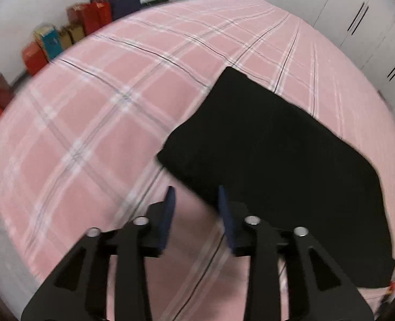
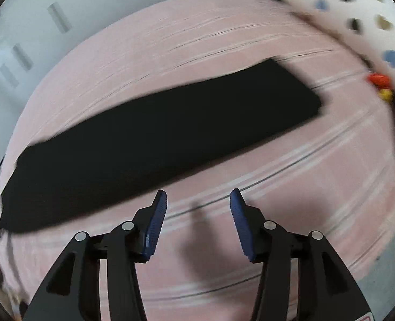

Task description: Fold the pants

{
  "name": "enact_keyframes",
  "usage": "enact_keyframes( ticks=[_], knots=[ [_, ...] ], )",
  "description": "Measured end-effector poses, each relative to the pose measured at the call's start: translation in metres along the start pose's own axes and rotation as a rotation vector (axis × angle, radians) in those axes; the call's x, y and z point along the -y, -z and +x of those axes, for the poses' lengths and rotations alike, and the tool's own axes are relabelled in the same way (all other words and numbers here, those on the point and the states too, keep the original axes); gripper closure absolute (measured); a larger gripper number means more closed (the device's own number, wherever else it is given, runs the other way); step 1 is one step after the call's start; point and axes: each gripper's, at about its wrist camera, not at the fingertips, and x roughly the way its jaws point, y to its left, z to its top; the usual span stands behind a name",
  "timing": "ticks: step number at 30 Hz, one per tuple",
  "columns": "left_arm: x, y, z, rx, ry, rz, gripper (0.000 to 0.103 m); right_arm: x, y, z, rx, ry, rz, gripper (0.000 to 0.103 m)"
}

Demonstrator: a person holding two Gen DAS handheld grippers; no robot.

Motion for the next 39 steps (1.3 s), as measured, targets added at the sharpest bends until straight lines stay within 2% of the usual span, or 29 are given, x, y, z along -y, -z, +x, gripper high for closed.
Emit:
enact_keyframes(
  ticks=[2,4,5,7,10,12,13,15,16,18,19,20,24,26,27,31,35,37,39],
  knots=[
    [0.006,0.016,-0.019,0.019,-0.035,0.041,0.065,0.037,-0.025,0.004,0.031,0.04,0.041,0.053],
    [0.014,0.032,-0.03,0.028,-0.037,0.062,0.059,0.067,-0.046,0.021,0.011,0.045,0.086,0.049],
    [0.02,0.036,-0.032,0.029,-0.028,0.063,0.054,0.082,-0.055,0.03,0.0,0.043,0.125,0.046],
    [0.032,0.044,-0.035,0.026,-0.003,0.072,0.051,0.1,-0.07,0.048,-0.017,0.0,0.2,0.045],
    [0.068,0.068,-0.044,0.023,-0.007,0.147,0.05,0.111,-0.073,0.07,-0.045,-0.072,0.261,0.042],
    [0.095,0.08,-0.045,0.015,-0.009,0.213,0.042,0.106,-0.073,0.079,-0.031,-0.07,0.26,0.036],
    [0.108,0.087,-0.047,0.017,-0.016,0.246,0.041,0.104,-0.073,0.08,-0.01,-0.066,0.252,0.032],
    [0.135,0.099,-0.045,0.023,-0.011,0.315,0.041,0.095,-0.071,0.08,0.018,-0.039,0.223,0.032],
    [0.147,0.105,-0.046,0.025,-0.015,0.346,0.04,0.092,-0.071,0.08,0.037,-0.023,0.204,0.035],
    [0.167,0.115,-0.046,0.033,-0.022,0.404,0.036,0.087,-0.074,0.083,0.043,-0.038,0.184,0.058],
    [0.174,0.12,-0.047,0.041,-0.023,0.428,0.036,0.088,-0.075,0.084,0.04,-0.09,0.199,0.079],
    [0.181,0.125,-0.048,0.042,-0.018,0.451,0.036,0.088,-0.078,0.086,0.039,-0.104,0.209,0.087],
    [0.195,0.138,-0.047,0.025,0.0,0.499,0.035,0.074,-0.085,0.07,0.088,-0.092,0.148,0.088],
    [0.199,0.142,-0.049,0.015,0.011,0.5,0.031,0.072,-0.089,0.079,0.031,-0.08,0.148,0.08],
    [0.199,0.143,-0.05,0.012,0.019,0.501,0.029,0.076,-0.09,0.085,0.007,-0.065,0.172,0.08],
    [0.198,0.15,-0.054,0.036,-0.013,0.535,0.027,0.098,-0.09,0.082,0.024,-0.136,0.287,0.088],
    [0.191,0.151,-0.06,0.052,-0.006,0.541,0.023,0.1,-0.097,0.052,0.111,-0.217,0.346,0.089],
    [0.185,0.148,-0.057,0.05,0.001,0.537,0.023,0.094,-0.098,0.049,0.119,-0.186,0.313,0.089],
    [0.181,0.148,-0.054,0.039,0.005,0.53,0.023,0.086,-0.098,0.07,0.023,-0.084,0.237,0.089]
  ],
)
